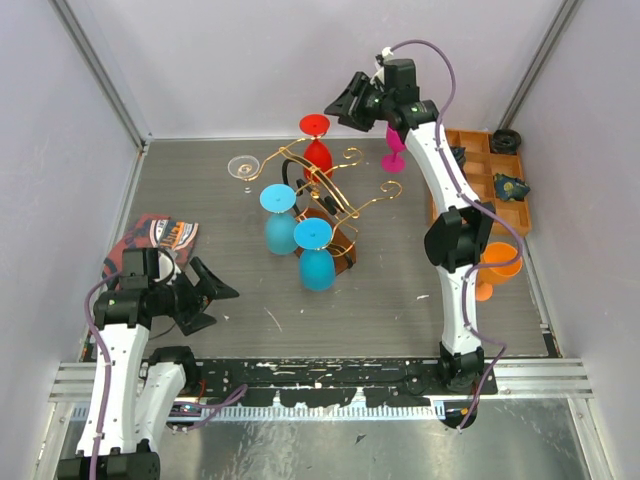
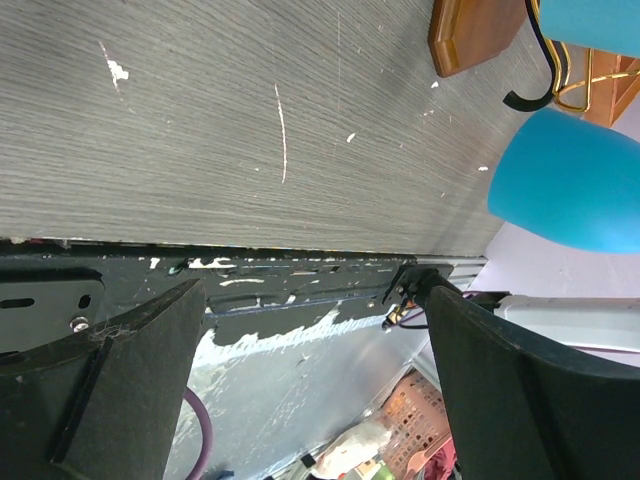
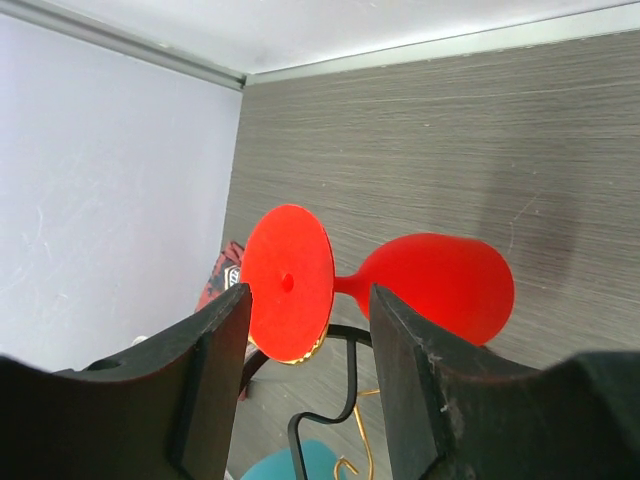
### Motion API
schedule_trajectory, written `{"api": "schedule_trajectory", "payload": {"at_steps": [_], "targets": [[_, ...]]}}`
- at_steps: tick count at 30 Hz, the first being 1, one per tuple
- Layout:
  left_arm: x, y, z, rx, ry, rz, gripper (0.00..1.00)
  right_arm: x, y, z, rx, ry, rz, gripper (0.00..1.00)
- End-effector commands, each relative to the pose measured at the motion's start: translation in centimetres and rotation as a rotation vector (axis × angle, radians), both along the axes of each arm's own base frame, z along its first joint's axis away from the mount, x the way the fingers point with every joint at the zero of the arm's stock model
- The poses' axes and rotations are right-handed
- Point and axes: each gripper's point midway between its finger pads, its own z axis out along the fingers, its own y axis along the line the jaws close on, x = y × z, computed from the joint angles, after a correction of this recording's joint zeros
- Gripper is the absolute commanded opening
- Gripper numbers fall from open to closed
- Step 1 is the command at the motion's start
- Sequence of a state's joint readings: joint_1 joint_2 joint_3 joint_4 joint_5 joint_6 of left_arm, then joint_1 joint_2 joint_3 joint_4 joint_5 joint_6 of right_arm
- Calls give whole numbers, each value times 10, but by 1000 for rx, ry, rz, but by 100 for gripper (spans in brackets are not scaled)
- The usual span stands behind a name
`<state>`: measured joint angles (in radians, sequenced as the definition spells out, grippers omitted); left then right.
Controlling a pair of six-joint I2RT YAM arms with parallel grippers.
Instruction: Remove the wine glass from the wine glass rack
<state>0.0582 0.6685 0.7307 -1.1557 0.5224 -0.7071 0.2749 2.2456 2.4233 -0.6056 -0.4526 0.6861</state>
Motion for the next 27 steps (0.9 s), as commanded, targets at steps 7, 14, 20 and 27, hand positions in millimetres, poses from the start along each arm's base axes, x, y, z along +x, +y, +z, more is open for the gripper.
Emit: {"api": "schedule_trajectory", "payload": {"at_steps": [7,14,20,27], "targets": [[0,-4,-1,-26,-3,-17,98,4,27,10,94,-27,69,56],[-4,-5,-4,-28,4,-27,98,6,34,21,140,-60,89,33],[-6,-6,-5,-33,10,-28,98,4,30,34,146,-89,79,7],[-8,-6,-6,-33,19,-33,98,-4,24,46,143,-109,72,1]]}}
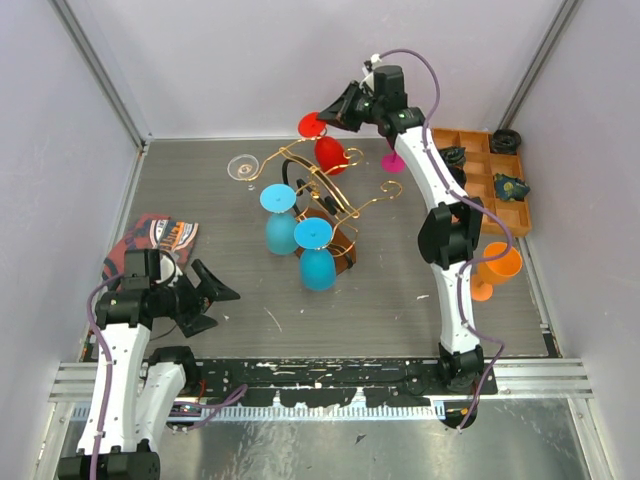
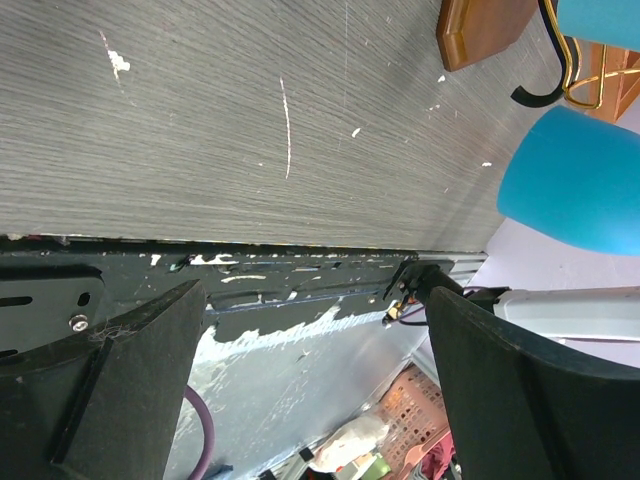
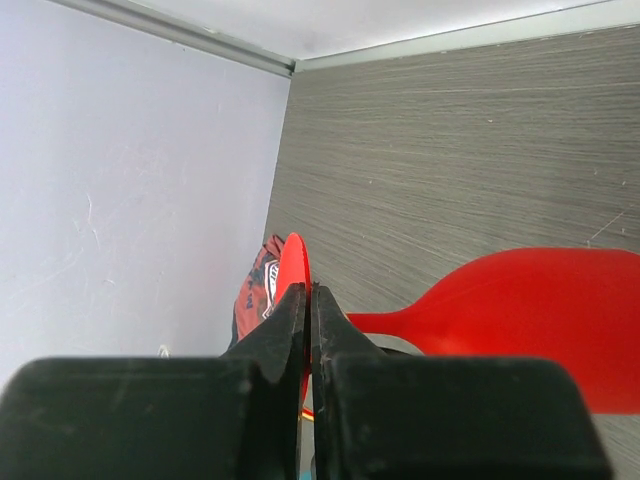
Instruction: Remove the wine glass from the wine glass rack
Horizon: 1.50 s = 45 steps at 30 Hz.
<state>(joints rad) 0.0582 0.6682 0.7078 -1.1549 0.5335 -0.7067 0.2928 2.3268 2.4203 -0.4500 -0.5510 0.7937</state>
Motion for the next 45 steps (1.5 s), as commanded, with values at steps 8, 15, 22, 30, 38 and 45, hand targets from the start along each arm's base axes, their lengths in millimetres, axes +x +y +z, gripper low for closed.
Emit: {"api": "schedule_trajectory", "payload": {"at_steps": [8,15,22,30,38,45], "targets": [[-8,-5,-1,-28,8,-32,98,-10,-48,87,46,-178,-100,1],[-3,-4,0,-26,-5,-23,98,-40,-43,84,52,-136,-8,1],[-9,-3,-3,-13,10,-35,98,-63,-8,67,53,-88,90,1],[-15,-3,-10,-9,29,-47,98,-68,29,54,60,-66,147,1],[-14,-3,-11,-6,30,-50,98,-63,59,59,140,-65,207,1],[-16,-3,-10,-5,34,-52,98,-48,66,89,189,-213,160,1]]}}
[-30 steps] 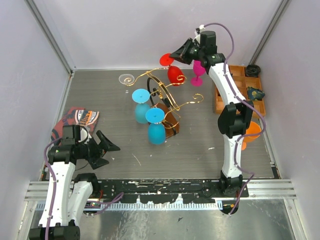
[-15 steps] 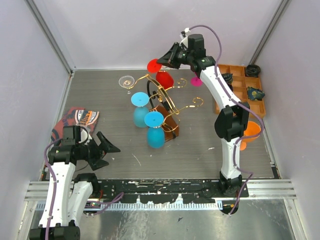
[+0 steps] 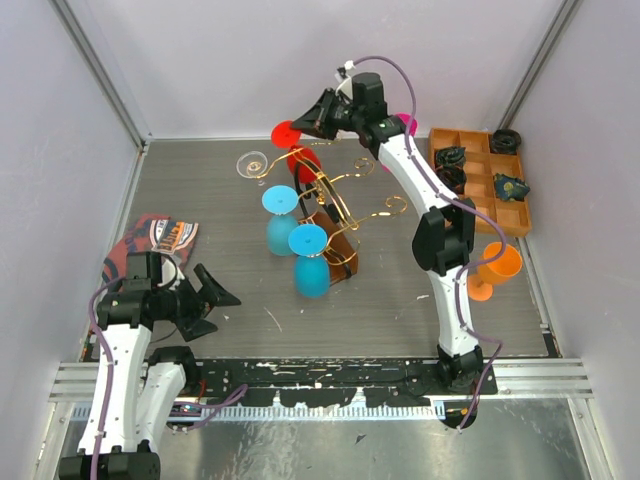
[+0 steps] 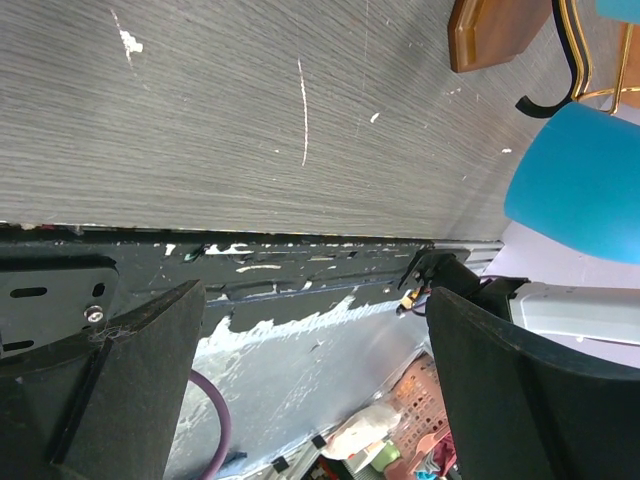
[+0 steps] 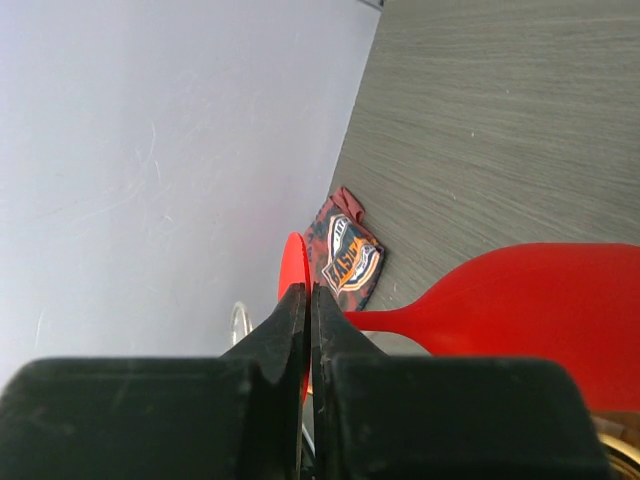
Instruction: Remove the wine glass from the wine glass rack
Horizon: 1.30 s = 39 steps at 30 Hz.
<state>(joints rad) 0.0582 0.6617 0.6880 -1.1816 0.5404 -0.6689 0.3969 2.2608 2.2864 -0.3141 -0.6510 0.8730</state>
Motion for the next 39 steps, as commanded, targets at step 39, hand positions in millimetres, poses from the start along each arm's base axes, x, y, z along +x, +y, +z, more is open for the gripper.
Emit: {"api": "schedule_trajectory", "payload": {"at_steps": [39], "targets": [[-9,-5,-8,-34,39,-21,98,-29,-75,53,18,-108,14,1]]}}
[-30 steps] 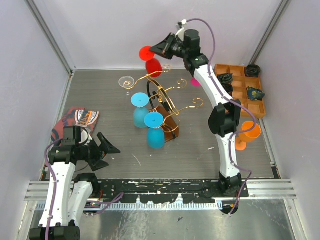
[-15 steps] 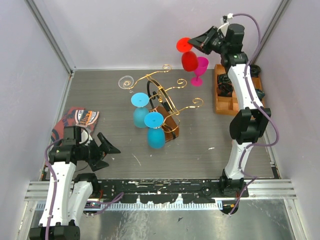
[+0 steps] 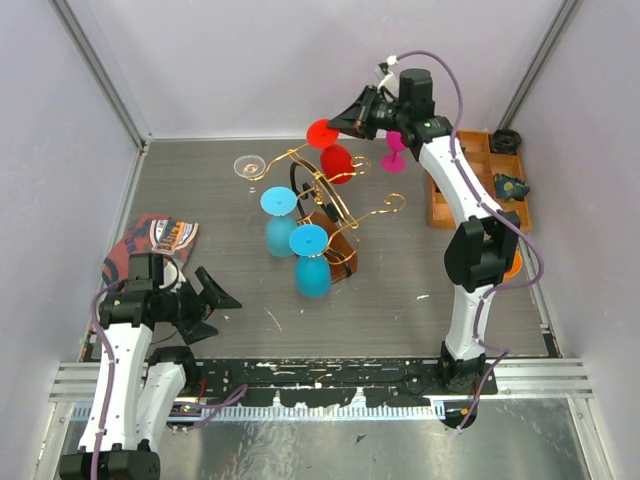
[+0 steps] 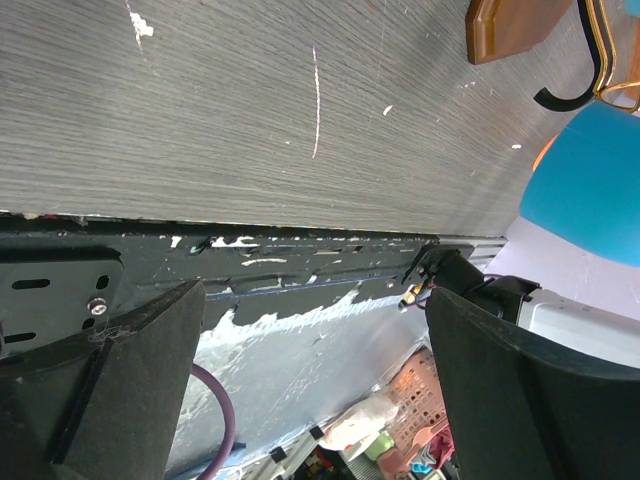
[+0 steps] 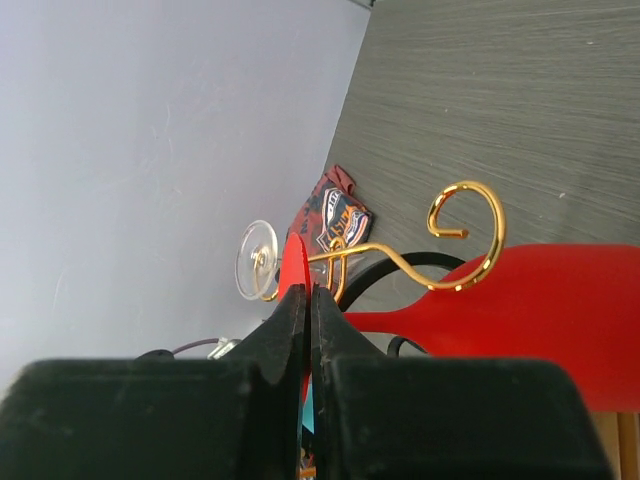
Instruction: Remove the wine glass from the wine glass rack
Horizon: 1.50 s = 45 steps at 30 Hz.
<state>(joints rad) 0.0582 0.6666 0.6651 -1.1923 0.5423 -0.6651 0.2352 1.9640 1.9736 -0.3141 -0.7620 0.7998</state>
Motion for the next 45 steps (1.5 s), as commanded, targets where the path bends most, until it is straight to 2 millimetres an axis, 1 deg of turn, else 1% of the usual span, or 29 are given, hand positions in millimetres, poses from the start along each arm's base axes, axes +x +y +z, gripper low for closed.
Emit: {"api": "schedule_trajectory", "payload": {"at_steps": [1,2,6,7,11,14,16,17,20,25,28,30,39,42,45], "targets": [[-4,-5,0,-32,2,-18,98,3,28,18,37,-75,62,1],[-3,-5,0,-30,1,-17,98,6,33,16,46,-74,67,1],[-5,-4,-2,-29,5,-20,98,13,55,20,79,-83,82,1],[-5,-4,-3,-28,7,-21,98,16,62,16,85,-76,90,1],[-6,-5,-6,-30,12,-21,98,19,85,20,127,-77,119,1],[-5,-5,-7,-33,17,-22,98,23,98,25,162,-87,127,1],[-4,-5,-7,-34,17,-24,98,25,105,30,179,-97,129,1],[-4,-5,-7,-34,18,-24,98,27,108,28,187,-95,127,1],[-3,-5,-8,-34,17,-23,98,31,114,32,215,-111,125,1],[-4,-5,-7,-35,20,-24,98,32,115,39,232,-132,124,1],[-4,-5,-6,-33,18,-22,98,32,104,46,223,-149,105,1],[-5,-5,-6,-34,19,-20,98,35,89,48,214,-150,79,1],[-5,-5,-6,-35,20,-14,98,61,-3,67,176,-199,-71,1],[-4,-4,-8,-31,21,-12,98,66,-28,70,159,-209,-111,1],[-5,-5,-9,-32,29,-13,98,67,-49,71,148,-212,-142,1]]}}
